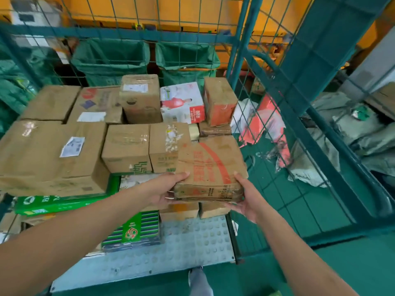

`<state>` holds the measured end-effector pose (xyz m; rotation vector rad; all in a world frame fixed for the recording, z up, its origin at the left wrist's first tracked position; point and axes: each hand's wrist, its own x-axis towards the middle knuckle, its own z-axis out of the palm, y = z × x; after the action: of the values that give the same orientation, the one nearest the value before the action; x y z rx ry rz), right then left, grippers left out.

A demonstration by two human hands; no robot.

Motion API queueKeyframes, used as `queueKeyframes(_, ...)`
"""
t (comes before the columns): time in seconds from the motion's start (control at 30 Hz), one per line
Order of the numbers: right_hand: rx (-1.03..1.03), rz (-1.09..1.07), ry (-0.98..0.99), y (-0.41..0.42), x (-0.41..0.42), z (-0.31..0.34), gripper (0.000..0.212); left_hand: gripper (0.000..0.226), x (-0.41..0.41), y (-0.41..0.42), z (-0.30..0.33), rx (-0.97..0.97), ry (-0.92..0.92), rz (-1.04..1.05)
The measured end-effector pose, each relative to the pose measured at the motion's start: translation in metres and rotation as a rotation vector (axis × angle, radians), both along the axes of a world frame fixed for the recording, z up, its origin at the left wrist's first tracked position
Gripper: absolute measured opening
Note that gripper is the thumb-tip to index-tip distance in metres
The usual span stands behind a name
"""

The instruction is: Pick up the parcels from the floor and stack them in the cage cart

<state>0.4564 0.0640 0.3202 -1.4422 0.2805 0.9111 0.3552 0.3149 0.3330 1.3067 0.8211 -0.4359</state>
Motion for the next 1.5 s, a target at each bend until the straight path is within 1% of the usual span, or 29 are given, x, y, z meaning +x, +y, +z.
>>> queueKeyframes(0.07, 0.010, 0.022, -0.005, 0.013, 0.035, -0.004, 0.055, 0.043, 0.031, 0.011, -0.004, 0.037, -0.003, -0.013)
queueKeyframes(0.1, 0.009, 0.026, -0.011, 0.016, 0.046, -0.006, 0.056, 0.045, 0.042, 0.015, -0.005, 0.045, 0.006, -0.014)
queueKeyframes(0.17, 0.013, 0.005, -0.006, 0.023, 0.071, -0.013, 0.052, 0.045, 0.067, 0.021, -0.006, 0.051, 0.029, -0.021)
queueKeyframes(0.23, 0.007, -0.050, 0.003, 0.027, 0.101, -0.022, 0.053, 0.042, 0.094, 0.021, -0.003, 0.047, 0.043, -0.034)
queueKeyframes(0.27, 0.005, -0.066, -0.003, 0.029, 0.117, -0.024, 0.058, 0.040, 0.110, 0.021, -0.004, 0.042, 0.044, -0.039)
queueKeyframes(0.33, 0.011, -0.077, 0.002, 0.032, 0.142, -0.027, 0.075, 0.039, 0.136, 0.022, -0.007, 0.041, 0.046, -0.042)
queueKeyframes(0.37, 0.011, -0.075, 0.007, 0.033, 0.156, -0.030, 0.080, 0.039, 0.149, 0.022, -0.009, 0.043, 0.054, -0.038)
queueKeyframes(0.47, 0.010, -0.064, -0.016, 0.036, 0.189, -0.041, 0.072, 0.044, 0.173, 0.025, -0.016, 0.023, 0.077, -0.008)
queueKeyframes(0.6, -0.007, 0.001, -0.033, 0.058, 0.218, -0.044, 0.077, 0.038, 0.185, 0.039, -0.022, 0.017, 0.142, 0.016)
queueKeyframes(0.73, -0.010, 0.081, -0.086, 0.094, 0.233, -0.034, 0.056, 0.035, 0.184, 0.062, -0.027, 0.013, 0.191, 0.061)
queueKeyframes(0.83, -0.019, 0.140, -0.123, 0.122, 0.242, -0.033, 0.047, 0.030, 0.181, 0.080, -0.028, 0.003, 0.196, 0.091)
queueKeyframes(0.9, -0.005, 0.147, -0.111, 0.133, 0.246, -0.033, 0.046, 0.028, 0.180, 0.090, -0.029, 0.003, 0.186, 0.093)
queueKeyframes(1.0, -0.013, 0.125, -0.076, 0.138, 0.246, -0.039, 0.052, 0.026, 0.182, 0.101, -0.040, 0.009, 0.192, 0.104)
queueKeyframes(1.1, -0.029, 0.023, 0.016, 0.116, 0.235, -0.051, 0.062, 0.030, 0.193, 0.100, -0.049, 0.019, 0.213, 0.004)
queueKeyframes(1.17, -0.024, -0.040, 0.059, 0.095, 0.227, -0.055, 0.065, 0.028, 0.203, 0.092, -0.051, 0.029, 0.217, -0.091)
queueKeyframes(1.23, -0.041, -0.105, 0.078, 0.077, 0.223, -0.061, 0.062, 0.025, 0.215, 0.081, -0.054, 0.022, 0.223, -0.171)
queueKeyframes(1.4, -0.110, -0.233, 0.114, 0.044, 0.220, -0.084, 0.045, 0.031, 0.242, 0.056, -0.066, -0.001, 0.268, -0.326)
queueKeyframes(1.5, -0.151, -0.271, 0.152, 0.035, 0.220, -0.101, 0.047, 0.036, 0.253, 0.049, -0.074, -0.015, 0.305, -0.369)
